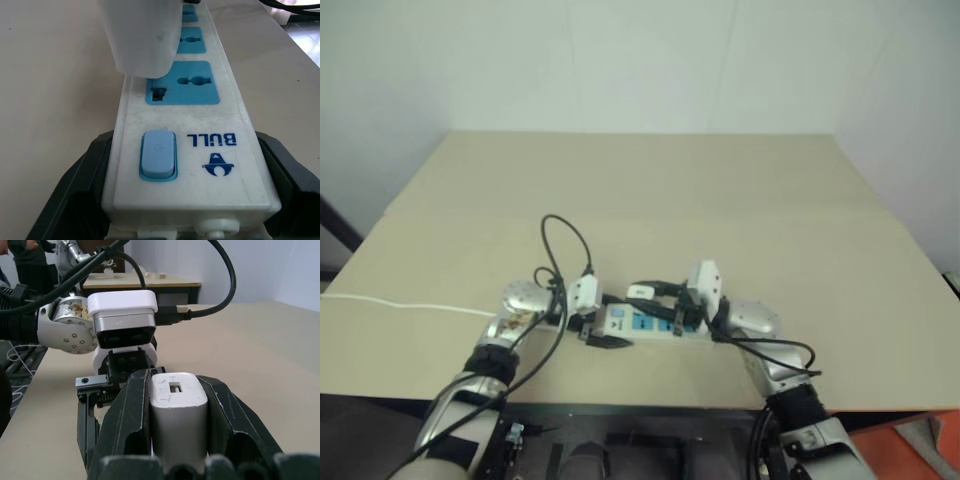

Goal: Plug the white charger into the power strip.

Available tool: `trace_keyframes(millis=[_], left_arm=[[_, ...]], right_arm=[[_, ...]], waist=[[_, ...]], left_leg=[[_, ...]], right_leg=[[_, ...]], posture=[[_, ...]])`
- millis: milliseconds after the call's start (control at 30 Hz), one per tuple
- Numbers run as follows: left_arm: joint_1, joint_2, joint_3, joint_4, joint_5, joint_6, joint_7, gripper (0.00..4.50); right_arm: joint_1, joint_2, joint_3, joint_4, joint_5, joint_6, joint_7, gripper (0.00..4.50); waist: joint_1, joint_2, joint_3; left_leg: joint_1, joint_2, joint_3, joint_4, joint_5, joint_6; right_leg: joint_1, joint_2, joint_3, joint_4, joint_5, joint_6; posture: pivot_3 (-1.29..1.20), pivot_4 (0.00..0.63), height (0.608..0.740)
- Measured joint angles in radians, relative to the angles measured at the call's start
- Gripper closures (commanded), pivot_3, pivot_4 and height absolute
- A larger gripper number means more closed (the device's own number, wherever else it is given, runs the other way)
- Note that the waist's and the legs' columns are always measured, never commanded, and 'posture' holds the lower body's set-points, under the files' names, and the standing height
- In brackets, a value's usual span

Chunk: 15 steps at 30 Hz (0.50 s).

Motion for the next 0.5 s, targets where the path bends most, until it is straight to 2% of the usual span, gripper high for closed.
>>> trace_keyframes(millis=[500], left_arm=[[0.009, 0.002, 0.000, -0.015, 0.000, 0.007, 0.006, 1.19]], right_arm=[[-0.008, 0.004, 0.017, 0.010, 0.000, 0.001, 0.021, 3.32]], waist=[[0.000, 0.000, 0.000]], left_leg=[[0.000, 0.000, 0.000, 0.000, 0.000, 0.000]], right_leg=[[0.000, 0.000, 0.000, 0.000, 0.000, 0.000]], posture=[[0.00, 0.150, 0.740]])
